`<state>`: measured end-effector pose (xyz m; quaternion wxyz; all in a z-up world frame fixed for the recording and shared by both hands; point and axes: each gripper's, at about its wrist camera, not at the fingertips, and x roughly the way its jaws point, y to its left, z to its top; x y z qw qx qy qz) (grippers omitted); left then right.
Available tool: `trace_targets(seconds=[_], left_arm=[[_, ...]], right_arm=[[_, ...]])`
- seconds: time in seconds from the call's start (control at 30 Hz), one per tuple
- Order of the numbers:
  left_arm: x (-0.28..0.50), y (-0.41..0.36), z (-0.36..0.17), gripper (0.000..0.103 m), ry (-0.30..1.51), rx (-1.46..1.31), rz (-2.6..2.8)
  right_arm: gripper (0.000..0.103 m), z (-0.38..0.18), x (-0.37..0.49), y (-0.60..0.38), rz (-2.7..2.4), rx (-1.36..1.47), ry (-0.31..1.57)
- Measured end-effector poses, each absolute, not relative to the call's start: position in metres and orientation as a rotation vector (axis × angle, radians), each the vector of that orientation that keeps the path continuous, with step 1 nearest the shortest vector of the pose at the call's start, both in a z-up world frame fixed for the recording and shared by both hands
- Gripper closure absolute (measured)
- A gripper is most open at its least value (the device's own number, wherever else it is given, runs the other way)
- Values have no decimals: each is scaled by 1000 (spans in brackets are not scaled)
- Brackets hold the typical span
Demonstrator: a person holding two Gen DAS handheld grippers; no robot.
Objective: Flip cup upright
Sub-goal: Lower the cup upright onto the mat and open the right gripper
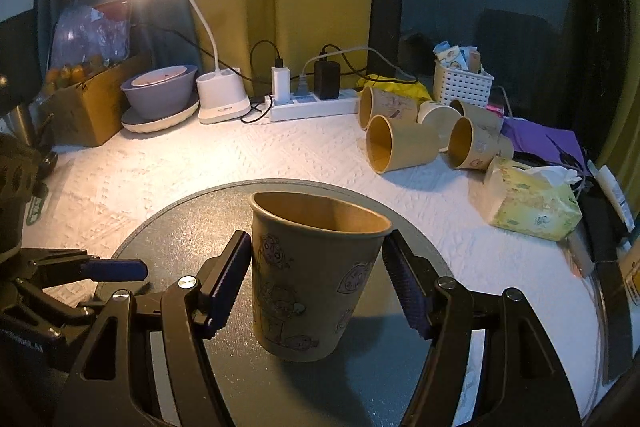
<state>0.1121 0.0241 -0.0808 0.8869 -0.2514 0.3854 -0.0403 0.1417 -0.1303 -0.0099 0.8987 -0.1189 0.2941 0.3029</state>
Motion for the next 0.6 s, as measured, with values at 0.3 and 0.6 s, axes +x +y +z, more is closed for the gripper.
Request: trace_targets(seconds=[0.3,0.6], left_arm=[[105,20,-81,24,795,-525,-96],[88,12,-77,24,768,-485,-96]], right_arm=[[32,-14,124,-136,620,-262,586],[32,-22,105,-141,608,-271,602]])
